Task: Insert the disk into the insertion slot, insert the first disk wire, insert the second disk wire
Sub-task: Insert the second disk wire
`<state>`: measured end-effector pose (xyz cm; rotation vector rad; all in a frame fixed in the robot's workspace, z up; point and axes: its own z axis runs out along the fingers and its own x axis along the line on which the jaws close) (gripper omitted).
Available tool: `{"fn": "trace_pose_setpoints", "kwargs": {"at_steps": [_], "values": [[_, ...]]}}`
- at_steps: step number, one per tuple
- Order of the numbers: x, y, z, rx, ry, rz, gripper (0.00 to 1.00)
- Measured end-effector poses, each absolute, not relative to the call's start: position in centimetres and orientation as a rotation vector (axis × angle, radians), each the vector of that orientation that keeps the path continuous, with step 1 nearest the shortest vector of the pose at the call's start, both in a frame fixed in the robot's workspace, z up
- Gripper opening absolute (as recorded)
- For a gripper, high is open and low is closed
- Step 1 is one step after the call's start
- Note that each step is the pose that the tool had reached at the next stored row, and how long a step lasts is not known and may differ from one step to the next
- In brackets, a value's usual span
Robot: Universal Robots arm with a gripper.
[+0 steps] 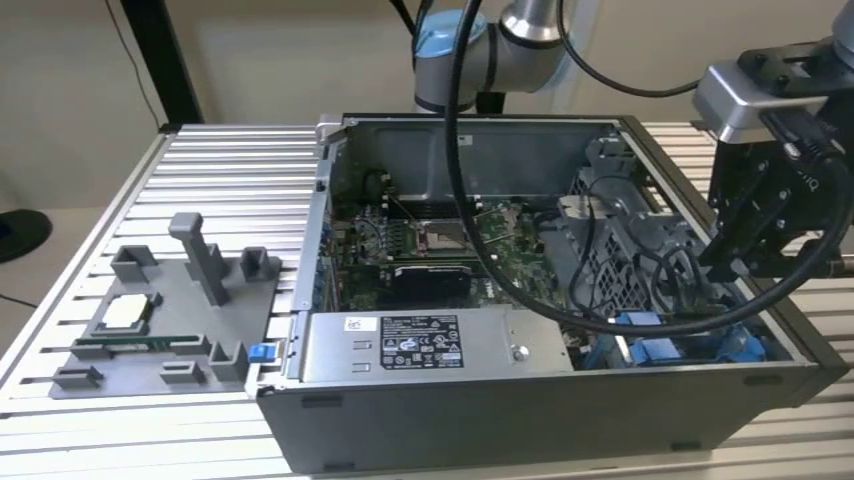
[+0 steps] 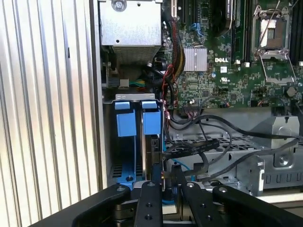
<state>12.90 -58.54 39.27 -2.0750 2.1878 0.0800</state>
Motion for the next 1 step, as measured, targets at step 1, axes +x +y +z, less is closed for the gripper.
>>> {"fn": "trace_pose_setpoints", "kwargs": {"at_steps": [1], "values": [[12.90,-58.54,39.27,-2.075,2.188,0.080,1.00]]}}
